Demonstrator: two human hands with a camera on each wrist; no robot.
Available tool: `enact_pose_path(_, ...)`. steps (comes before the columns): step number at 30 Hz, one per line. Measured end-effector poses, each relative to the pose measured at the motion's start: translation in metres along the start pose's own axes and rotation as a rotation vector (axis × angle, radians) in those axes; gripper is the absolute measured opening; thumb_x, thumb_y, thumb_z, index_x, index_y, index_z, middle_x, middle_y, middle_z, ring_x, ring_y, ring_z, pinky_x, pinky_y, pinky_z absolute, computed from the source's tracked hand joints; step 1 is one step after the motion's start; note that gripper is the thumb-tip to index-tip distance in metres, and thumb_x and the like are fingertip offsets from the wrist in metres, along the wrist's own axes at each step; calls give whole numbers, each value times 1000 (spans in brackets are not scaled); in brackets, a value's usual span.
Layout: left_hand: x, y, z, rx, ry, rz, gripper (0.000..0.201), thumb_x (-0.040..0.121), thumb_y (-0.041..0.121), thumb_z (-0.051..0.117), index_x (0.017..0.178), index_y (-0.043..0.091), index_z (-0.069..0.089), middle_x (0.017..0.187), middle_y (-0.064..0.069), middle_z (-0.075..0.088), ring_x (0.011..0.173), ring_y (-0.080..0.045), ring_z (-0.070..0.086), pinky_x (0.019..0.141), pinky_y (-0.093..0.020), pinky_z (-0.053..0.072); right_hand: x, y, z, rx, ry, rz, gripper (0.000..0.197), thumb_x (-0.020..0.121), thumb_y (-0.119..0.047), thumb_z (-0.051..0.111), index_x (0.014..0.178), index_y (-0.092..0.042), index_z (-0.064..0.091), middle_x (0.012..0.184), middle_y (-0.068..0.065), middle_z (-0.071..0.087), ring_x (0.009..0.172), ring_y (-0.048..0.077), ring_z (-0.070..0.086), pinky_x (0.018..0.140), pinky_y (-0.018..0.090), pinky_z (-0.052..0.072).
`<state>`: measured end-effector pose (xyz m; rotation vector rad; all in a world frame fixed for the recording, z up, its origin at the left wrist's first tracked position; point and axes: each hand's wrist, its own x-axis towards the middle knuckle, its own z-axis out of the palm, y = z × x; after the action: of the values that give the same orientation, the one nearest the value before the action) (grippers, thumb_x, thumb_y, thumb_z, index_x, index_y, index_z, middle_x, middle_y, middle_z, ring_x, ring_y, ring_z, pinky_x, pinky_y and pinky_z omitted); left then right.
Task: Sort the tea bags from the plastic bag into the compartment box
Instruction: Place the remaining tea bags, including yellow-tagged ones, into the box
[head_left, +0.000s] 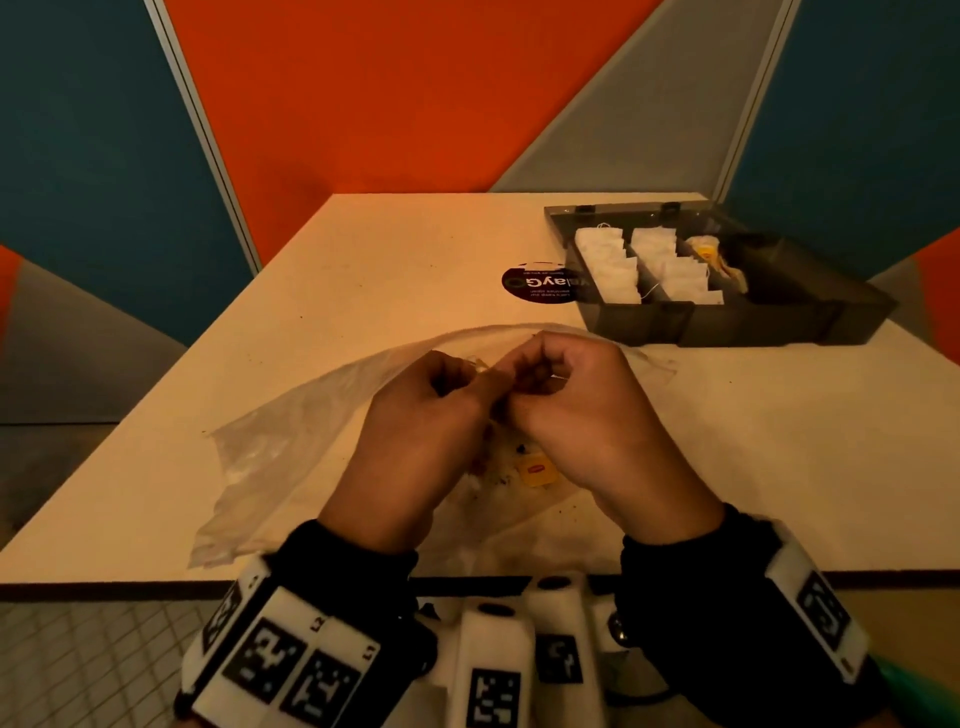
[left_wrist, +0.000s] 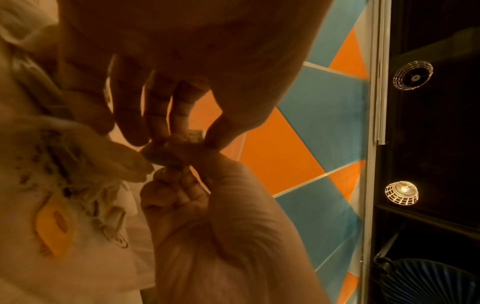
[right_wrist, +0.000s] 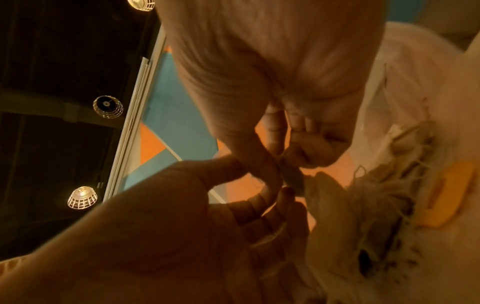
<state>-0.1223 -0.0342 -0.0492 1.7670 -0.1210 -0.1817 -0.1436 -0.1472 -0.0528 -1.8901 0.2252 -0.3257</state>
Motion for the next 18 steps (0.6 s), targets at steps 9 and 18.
enact_pose_path(9,2,-13,-14,12,82,88,18,93,22,61,82,10,68,81,-13,72,69,-28,70,71,-48,60,-3,9,-18,-67,-39,40,18,83,-10,72,93,-25,71,89,-4,69,83,10,64,62,20,48)
enact_pose_path(18,-5,-12,-30,42,147,202,10,94,23,59,90,19,67,90,0,74,86,-20,70,82,-49,56,-7,6,-25,-685,-411,-29,25,81,-23,72,103,-34,64,91,-12,60,75,4,56,61,20,47)
